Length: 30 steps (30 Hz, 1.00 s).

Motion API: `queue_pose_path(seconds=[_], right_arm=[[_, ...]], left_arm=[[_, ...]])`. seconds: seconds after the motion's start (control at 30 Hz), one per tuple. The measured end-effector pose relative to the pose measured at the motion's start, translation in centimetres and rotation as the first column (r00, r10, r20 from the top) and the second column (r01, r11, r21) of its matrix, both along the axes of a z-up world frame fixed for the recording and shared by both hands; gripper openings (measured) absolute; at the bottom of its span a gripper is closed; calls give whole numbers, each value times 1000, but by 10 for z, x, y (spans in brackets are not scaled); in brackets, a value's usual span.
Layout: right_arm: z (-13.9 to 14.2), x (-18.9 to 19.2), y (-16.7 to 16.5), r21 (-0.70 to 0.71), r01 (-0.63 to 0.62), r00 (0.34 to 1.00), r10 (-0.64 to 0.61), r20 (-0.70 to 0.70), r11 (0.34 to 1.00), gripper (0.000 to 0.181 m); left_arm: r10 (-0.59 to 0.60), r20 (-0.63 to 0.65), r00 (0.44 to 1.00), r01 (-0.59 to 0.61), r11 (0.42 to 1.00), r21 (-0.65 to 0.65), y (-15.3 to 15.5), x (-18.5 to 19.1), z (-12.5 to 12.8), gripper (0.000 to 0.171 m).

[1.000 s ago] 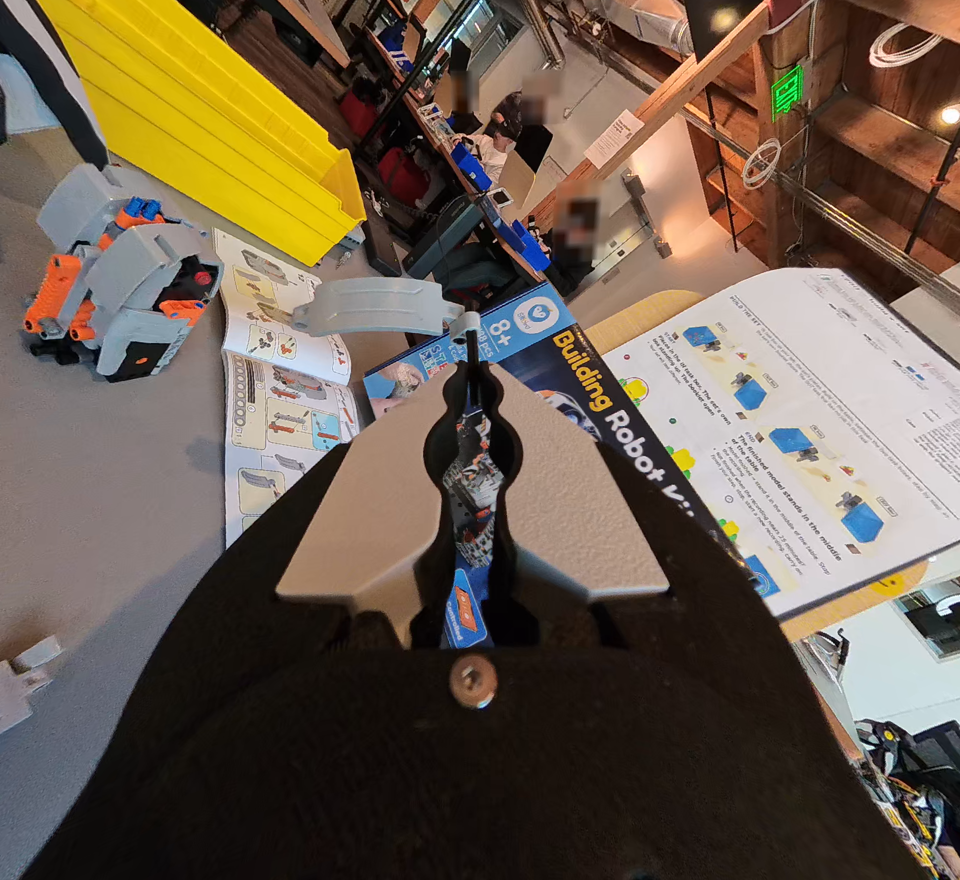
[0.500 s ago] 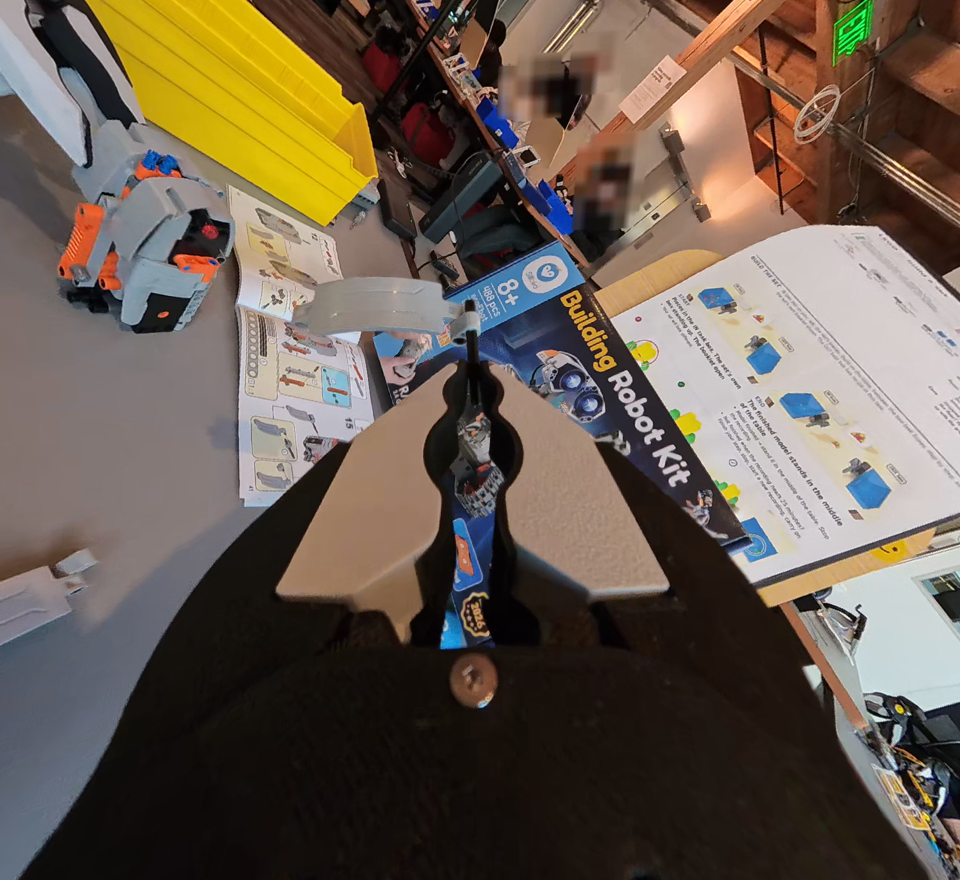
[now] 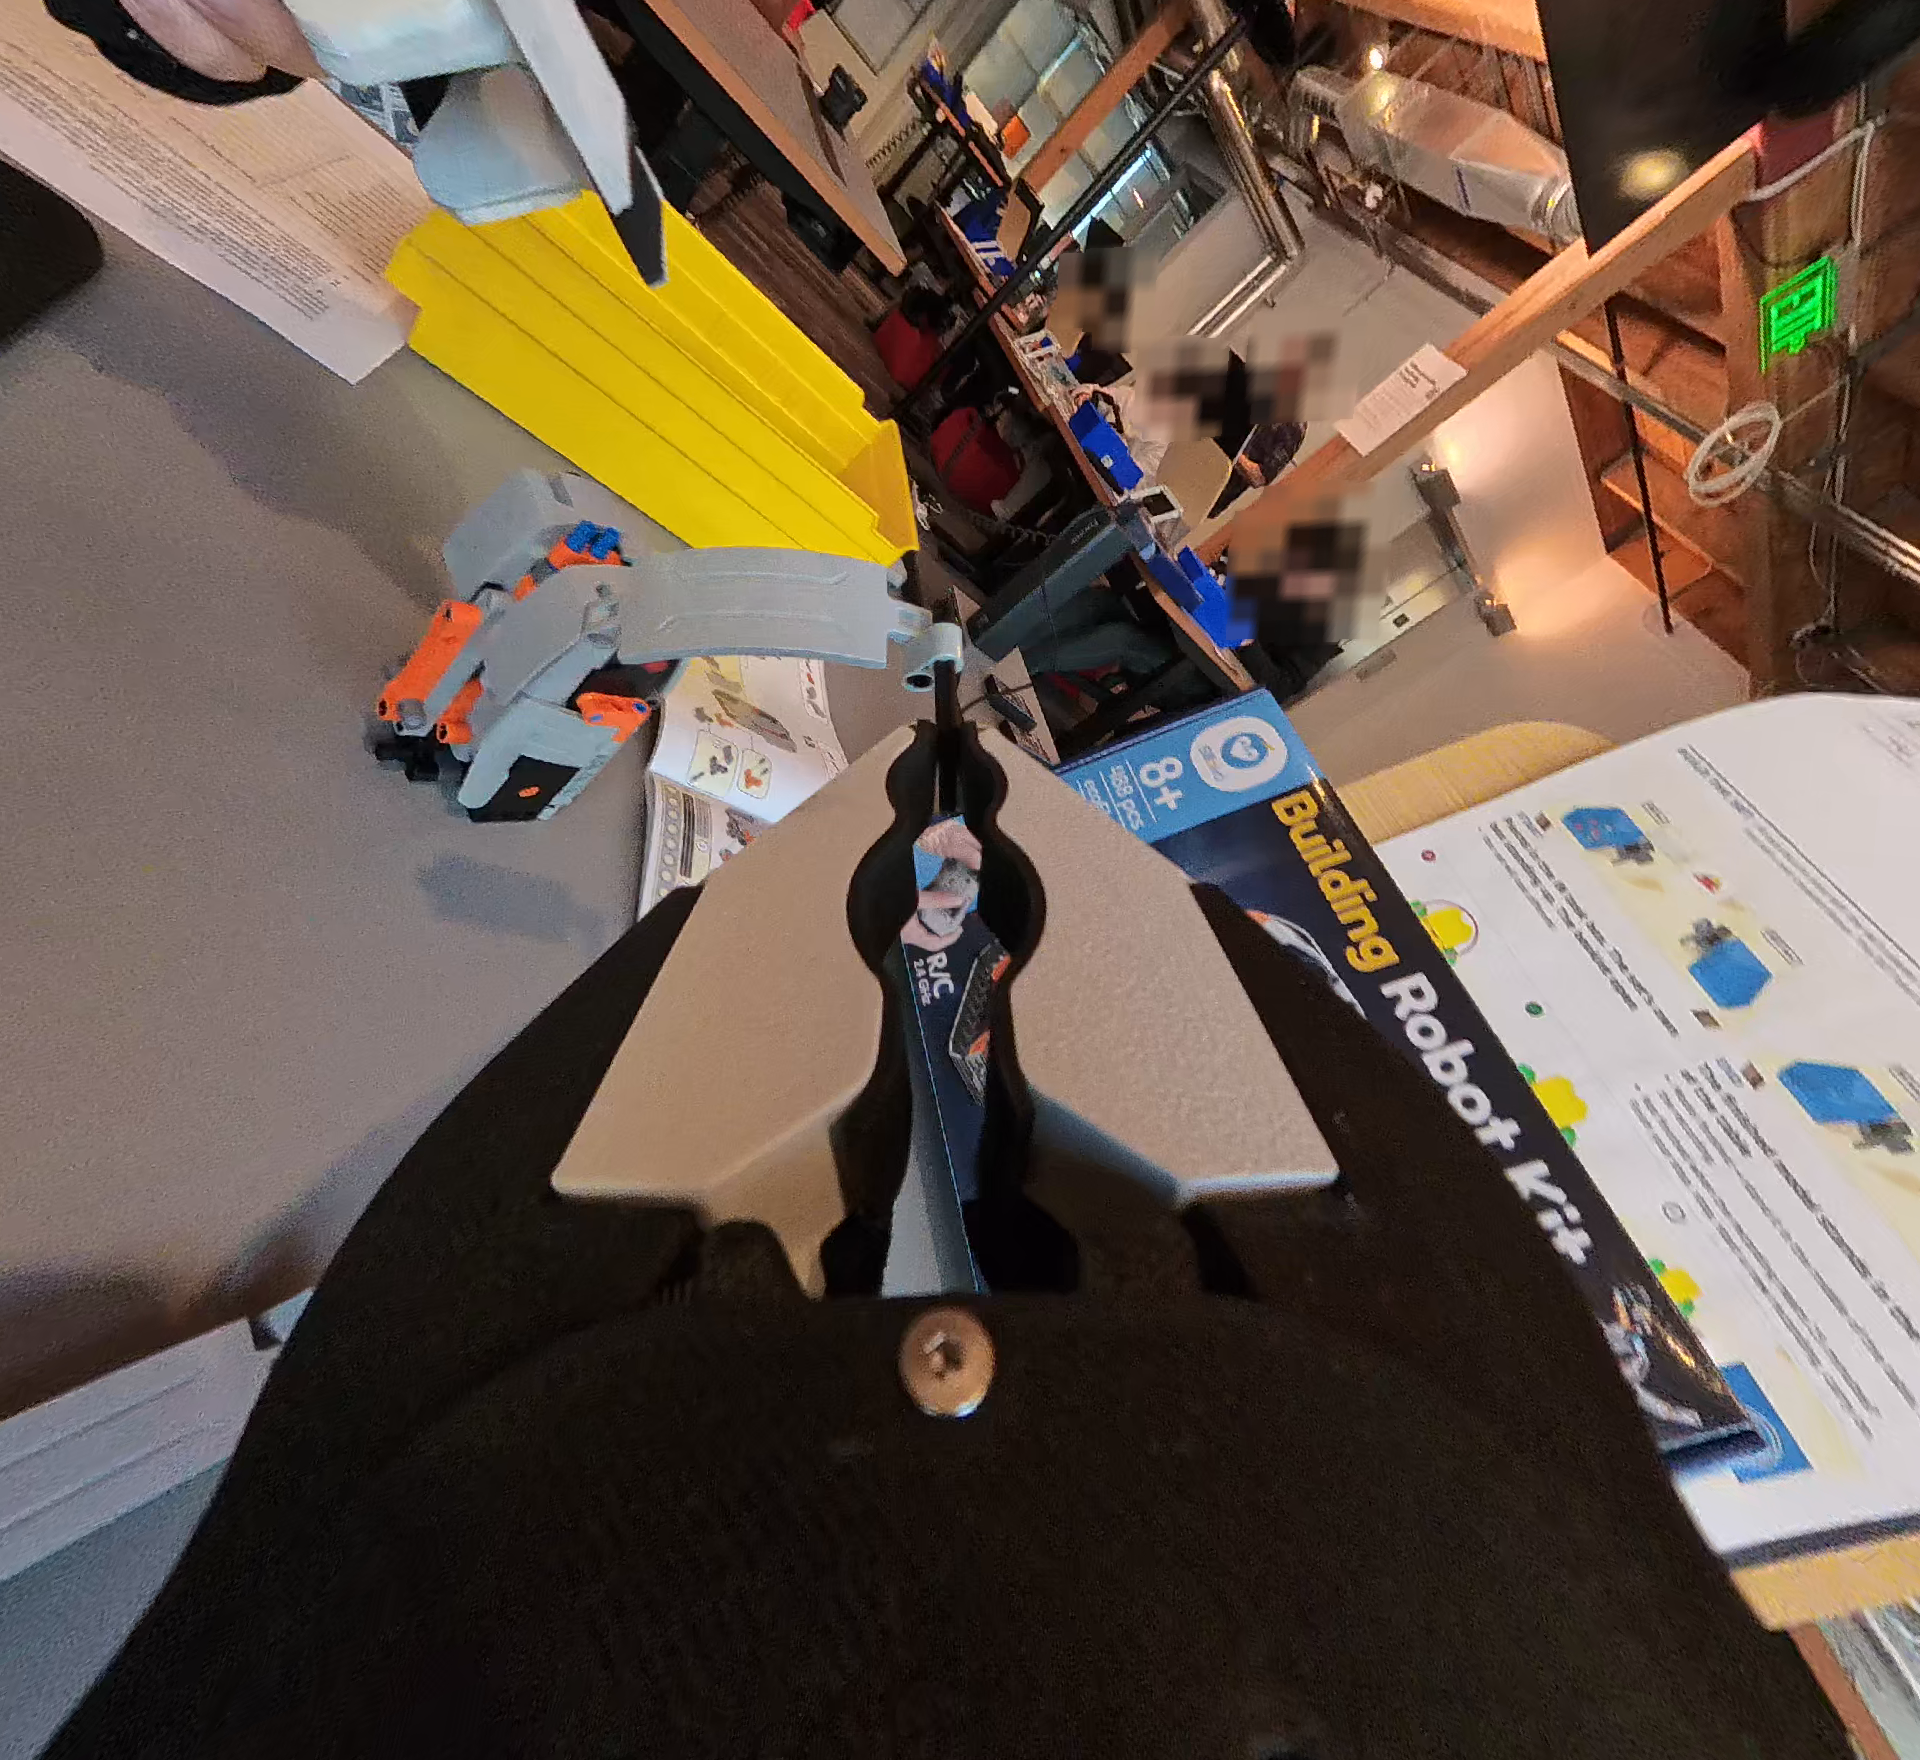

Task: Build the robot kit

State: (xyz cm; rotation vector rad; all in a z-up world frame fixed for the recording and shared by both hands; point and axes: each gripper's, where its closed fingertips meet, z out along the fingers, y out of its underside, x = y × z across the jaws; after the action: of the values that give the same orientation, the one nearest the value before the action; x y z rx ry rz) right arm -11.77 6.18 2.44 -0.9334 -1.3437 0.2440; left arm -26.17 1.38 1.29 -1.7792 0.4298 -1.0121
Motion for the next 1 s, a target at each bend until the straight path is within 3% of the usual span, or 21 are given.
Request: queue_pose_path(seconds=[0.13, 0.27, 0.37, 0.5, 0.63, 0.8, 1.0], right_arm=[[-7, -21, -14, -17, -59, 998, 59, -9, 998, 2], [-16, -44, -32, -68, -128, 990, 123, -66, 990, 2], [-30, -49, -34, -97, -115, 993, 111, -45, 989, 2], [-47, -15, -20, -101, 13, 1000, -12, 9, 995, 2], [-63, 30, -13, -161, 112, 994, -108, 31, 981, 2], [-60, 42, -22, -254, 53, 992, -80, -96, 966, 2], [-70, 47, -15, -293, 48, 993, -77, -89, 955, 3]], left_arm=[[-59, 42, 997, 60, 998, -27, -7, 19, -5, 23], [-166, 77, 983, 171, 983, -62, -19, 31, -12, 4], [-176, 93, 980, 180, 983, -37, -22, 26, -10, 7], [-184, 74, 980, 185, 983, -3, -31, 16, -14, 11], [-234, 72, 969, 236, 971, -22, -49, 6, -27, 4], [-255, 92, 962, 260, 965, -45, -61, -8, -31, 0], [-145, 11, 989, 145, 989, 23, -62, -34, -23, 4]])
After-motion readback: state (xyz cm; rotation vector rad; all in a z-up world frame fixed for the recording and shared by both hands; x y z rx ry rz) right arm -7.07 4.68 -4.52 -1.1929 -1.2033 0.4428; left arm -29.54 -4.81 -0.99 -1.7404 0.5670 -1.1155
